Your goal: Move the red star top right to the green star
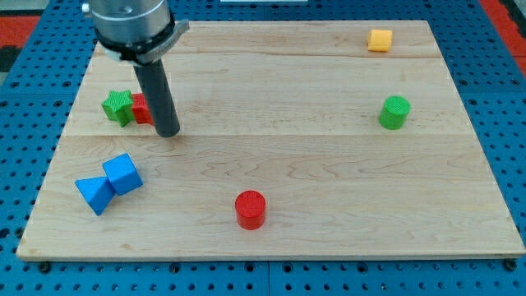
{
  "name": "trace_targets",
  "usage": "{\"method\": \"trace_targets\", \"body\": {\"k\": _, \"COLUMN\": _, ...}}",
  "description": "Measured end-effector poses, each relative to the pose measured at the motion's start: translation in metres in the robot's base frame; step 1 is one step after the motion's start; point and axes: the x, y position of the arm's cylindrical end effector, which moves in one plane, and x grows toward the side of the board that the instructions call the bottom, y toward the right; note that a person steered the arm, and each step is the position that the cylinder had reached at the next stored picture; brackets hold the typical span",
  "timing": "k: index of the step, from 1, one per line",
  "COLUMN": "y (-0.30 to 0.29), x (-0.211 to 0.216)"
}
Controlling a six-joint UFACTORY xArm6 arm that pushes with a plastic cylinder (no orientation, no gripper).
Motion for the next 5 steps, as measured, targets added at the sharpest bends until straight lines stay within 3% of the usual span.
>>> {"method": "trace_targets", "body": {"k": 1, "y": -0.029, "x": 0.011}}
{"method": "trace_targets", "body": {"k": 3, "y": -0.034, "x": -0.055}}
{"method": "trace_targets", "body": {"k": 5, "y": -0.023, "x": -0.094}}
